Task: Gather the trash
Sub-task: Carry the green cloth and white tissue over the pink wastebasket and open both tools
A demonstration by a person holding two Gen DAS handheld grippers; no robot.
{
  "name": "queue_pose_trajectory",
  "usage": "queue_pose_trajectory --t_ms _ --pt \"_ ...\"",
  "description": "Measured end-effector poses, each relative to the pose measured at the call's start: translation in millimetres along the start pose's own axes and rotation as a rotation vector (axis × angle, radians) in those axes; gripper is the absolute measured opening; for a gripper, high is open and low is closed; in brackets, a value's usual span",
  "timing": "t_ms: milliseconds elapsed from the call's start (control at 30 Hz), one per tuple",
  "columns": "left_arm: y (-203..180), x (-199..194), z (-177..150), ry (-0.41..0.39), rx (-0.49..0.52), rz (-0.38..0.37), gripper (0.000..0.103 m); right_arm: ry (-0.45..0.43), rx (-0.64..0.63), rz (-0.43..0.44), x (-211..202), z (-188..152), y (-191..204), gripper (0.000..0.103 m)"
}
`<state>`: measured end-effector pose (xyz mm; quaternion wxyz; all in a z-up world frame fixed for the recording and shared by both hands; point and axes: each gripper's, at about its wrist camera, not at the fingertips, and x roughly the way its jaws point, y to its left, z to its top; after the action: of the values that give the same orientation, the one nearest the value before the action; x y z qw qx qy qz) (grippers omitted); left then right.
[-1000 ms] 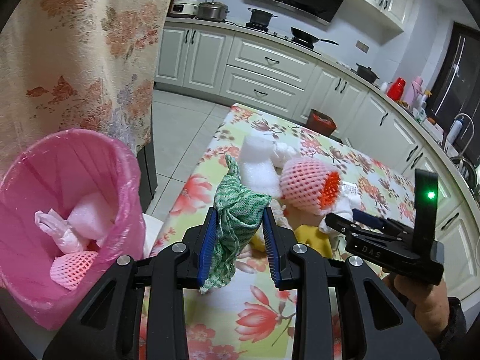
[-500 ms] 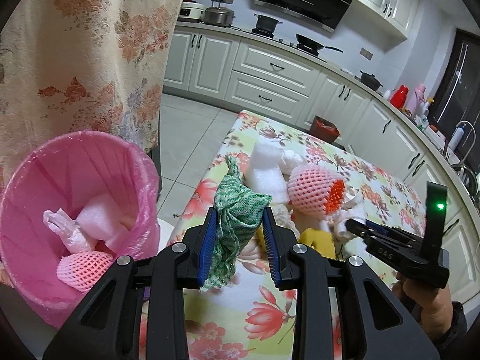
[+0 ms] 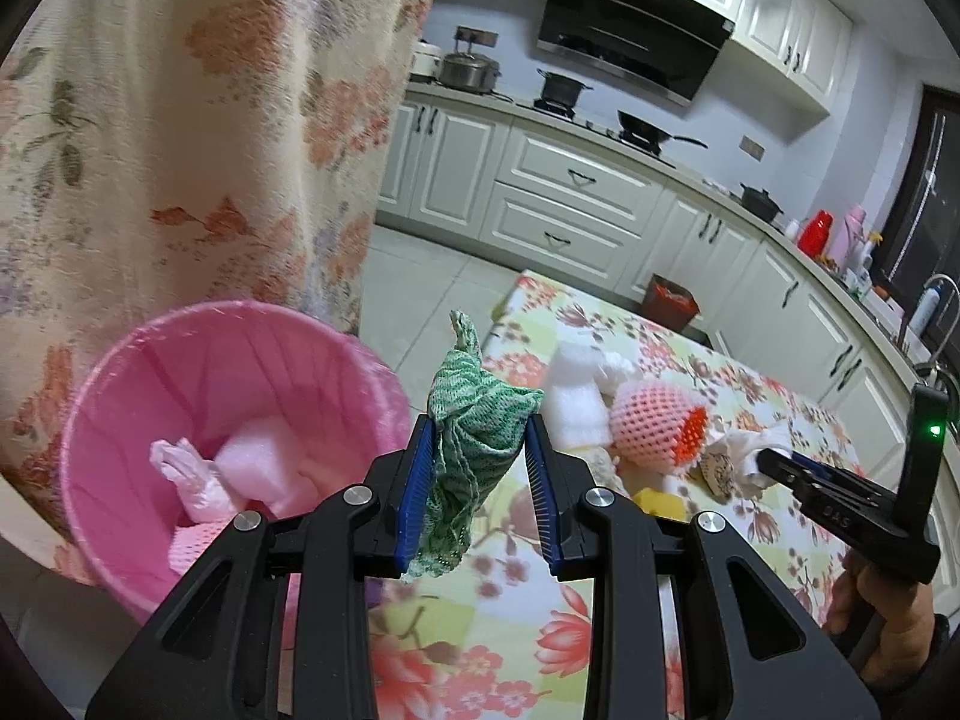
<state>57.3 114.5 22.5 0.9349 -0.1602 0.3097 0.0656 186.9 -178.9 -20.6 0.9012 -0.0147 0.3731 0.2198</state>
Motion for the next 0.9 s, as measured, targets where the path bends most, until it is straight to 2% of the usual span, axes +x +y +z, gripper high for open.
queue_pose_trajectory --t_ms 467,900 --pt "61.6 -49.0 11.5 -0.101 -0.064 0.112 0.028 -0.049 -0.127 0.091 -10.3 30.5 80.0 0.028" --pt "94.5 -67.8 12.5 -0.138 -0.095 0.171 0.028 -0.073 -0.264 0.203 -7.6 55.5 178.0 0.028"
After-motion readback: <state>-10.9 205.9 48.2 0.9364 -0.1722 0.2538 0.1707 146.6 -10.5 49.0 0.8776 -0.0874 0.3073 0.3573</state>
